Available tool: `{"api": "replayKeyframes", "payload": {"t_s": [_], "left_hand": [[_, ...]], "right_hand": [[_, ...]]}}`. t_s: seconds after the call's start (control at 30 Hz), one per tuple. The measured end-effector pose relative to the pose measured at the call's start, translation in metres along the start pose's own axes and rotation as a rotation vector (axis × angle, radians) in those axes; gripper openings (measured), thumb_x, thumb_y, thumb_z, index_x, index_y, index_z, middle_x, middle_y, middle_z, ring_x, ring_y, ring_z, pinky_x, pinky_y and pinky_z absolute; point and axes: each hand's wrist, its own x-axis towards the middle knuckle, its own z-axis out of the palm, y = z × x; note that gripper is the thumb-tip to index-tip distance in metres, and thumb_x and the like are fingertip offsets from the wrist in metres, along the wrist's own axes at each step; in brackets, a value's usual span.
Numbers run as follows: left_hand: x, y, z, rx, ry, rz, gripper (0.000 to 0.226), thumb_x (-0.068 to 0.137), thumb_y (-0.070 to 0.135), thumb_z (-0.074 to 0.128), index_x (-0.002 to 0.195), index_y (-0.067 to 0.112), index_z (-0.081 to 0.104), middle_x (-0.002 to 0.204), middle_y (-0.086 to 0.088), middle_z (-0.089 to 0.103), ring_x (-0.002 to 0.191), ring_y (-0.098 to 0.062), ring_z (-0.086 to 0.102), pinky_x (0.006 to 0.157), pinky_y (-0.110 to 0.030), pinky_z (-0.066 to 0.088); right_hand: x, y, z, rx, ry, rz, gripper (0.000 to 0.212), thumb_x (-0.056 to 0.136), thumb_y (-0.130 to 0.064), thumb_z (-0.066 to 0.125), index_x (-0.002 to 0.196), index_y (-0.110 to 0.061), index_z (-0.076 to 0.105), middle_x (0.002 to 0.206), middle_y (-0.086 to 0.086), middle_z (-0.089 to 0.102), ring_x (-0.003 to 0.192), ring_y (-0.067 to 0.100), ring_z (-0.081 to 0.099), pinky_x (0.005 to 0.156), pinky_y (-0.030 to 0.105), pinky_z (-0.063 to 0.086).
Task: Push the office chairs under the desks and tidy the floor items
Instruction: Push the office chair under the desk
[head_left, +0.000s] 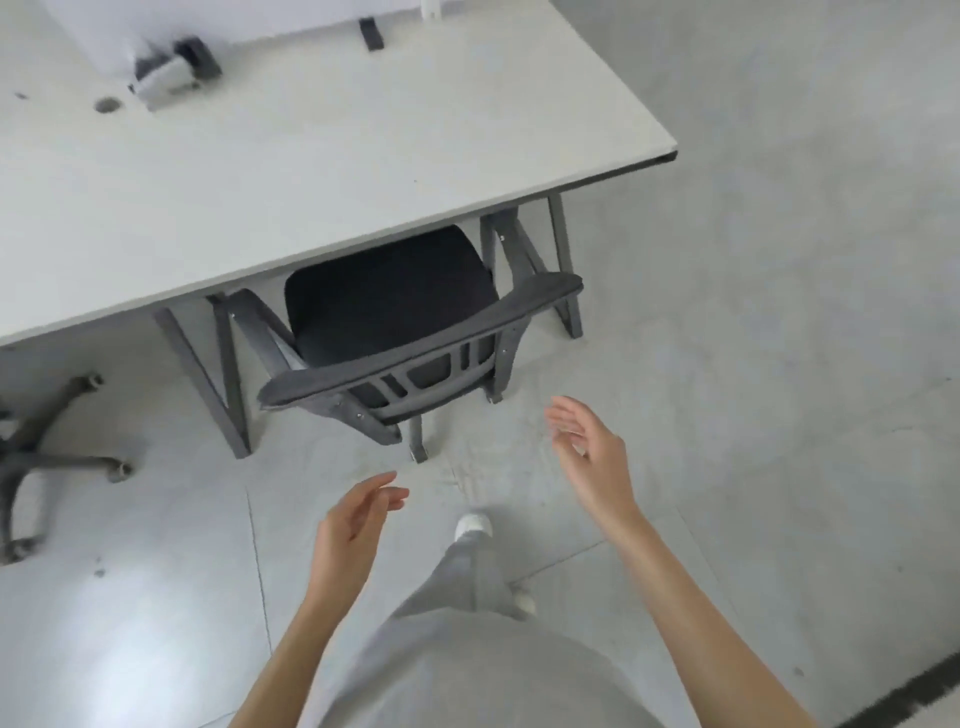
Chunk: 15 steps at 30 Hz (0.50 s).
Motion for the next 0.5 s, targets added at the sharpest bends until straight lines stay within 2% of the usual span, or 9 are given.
{"api": "replayKeyframes", "payload": {"t_s": [0.07, 0.13, 0.2, 0.27, 0.33, 0.4, 0.47, 0.5], "left_hand": [[0.020, 0.021, 0.000, 0.052, 0.103, 0.086, 0.029, 0.092, 0.008, 0.048, 0.099, 0.033, 0.060, 0.087, 0.025, 0.069, 0.086, 0.004, 0.063, 0.078, -0.009, 0.045], [0.046, 0.043, -0.003, 0.184, 0.195, 0.197, 0.027, 0.089, 0.009, 0.054, 0.107, 0.028, 0.061, 0.093, 0.027, 0.066, 0.089, 0.004, 0.060, 0.078, -0.007, 0.042], [0.077, 0.054, -0.007, 0.455, 0.252, 0.333, 0.032, 0.085, 0.011, 0.062, 0.116, 0.018, 0.060, 0.107, 0.014, 0.061, 0.103, -0.007, 0.054, 0.088, -0.018, 0.040], [0.112, 0.055, -0.011, 0.774, 0.222, 0.403, 0.045, 0.079, 0.022, 0.070, 0.121, 0.015, 0.056, 0.122, 0.002, 0.059, 0.115, -0.020, 0.051, 0.096, -0.032, 0.040], [0.143, 0.055, -0.014, 0.983, 0.108, 0.288, 0.050, 0.077, 0.032, 0.070, 0.123, 0.018, 0.054, 0.128, -0.002, 0.056, 0.119, -0.024, 0.050, 0.101, -0.039, 0.039], [0.161, 0.055, -0.016, 1.052, 0.017, 0.119, 0.044, 0.080, 0.032, 0.064, 0.121, 0.021, 0.054, 0.126, 0.001, 0.057, 0.115, -0.021, 0.051, 0.100, -0.036, 0.040], [0.167, 0.052, -0.014, 1.027, 0.068, 0.106, 0.035, 0.077, 0.024, 0.065, 0.111, 0.019, 0.062, 0.112, 0.002, 0.065, 0.103, -0.021, 0.059, 0.087, -0.034, 0.047], [0.167, 0.052, -0.011, 1.006, 0.104, 0.141, 0.032, 0.069, 0.017, 0.071, 0.101, 0.016, 0.066, 0.099, 0.001, 0.069, 0.092, -0.022, 0.063, 0.075, -0.032, 0.051]], "right_hand": [[0.040, -0.007, 0.004, -0.242, -0.033, -0.205, 0.040, 0.087, -0.006, 0.055, 0.126, -0.011, 0.052, 0.120, -0.009, 0.054, 0.114, 0.003, 0.049, 0.099, 0.012, 0.035], [0.081, -0.017, 0.008, -0.469, -0.050, -0.415, 0.047, 0.084, -0.008, 0.060, 0.130, -0.009, 0.048, 0.129, -0.002, 0.050, 0.125, 0.011, 0.041, 0.102, 0.015, 0.028], [0.119, -0.023, 0.013, -0.688, -0.105, -0.577, 0.053, 0.079, -0.009, 0.066, 0.129, -0.006, 0.049, 0.134, 0.008, 0.049, 0.131, 0.024, 0.039, 0.104, 0.027, 0.032], [0.154, -0.026, 0.020, -0.852, -0.177, -0.679, 0.057, 0.072, -0.011, 0.072, 0.125, -0.005, 0.052, 0.130, 0.012, 0.053, 0.128, 0.032, 0.044, 0.103, 0.040, 0.038], [0.182, -0.029, 0.027, -0.968, -0.327, -0.661, 0.056, 0.070, -0.015, 0.075, 0.122, -0.006, 0.056, 0.126, 0.011, 0.058, 0.123, 0.032, 0.049, 0.098, 0.045, 0.045], [0.200, -0.030, 0.031, -1.064, -0.456, -0.577, 0.050, 0.074, -0.023, 0.072, 0.121, -0.013, 0.058, 0.121, 0.003, 0.062, 0.116, 0.024, 0.056, 0.087, 0.038, 0.051], [0.211, -0.028, 0.030, -1.048, -0.456, -0.570, 0.042, 0.071, -0.022, 0.072, 0.112, -0.020, 0.065, 0.108, -0.005, 0.069, 0.100, 0.020, 0.064, 0.069, 0.031, 0.052], [0.214, -0.027, 0.027, -1.022, -0.456, -0.571, 0.041, 0.064, -0.019, 0.075, 0.104, -0.022, 0.069, 0.098, -0.007, 0.071, 0.090, 0.018, 0.067, 0.060, 0.028, 0.051]]}}
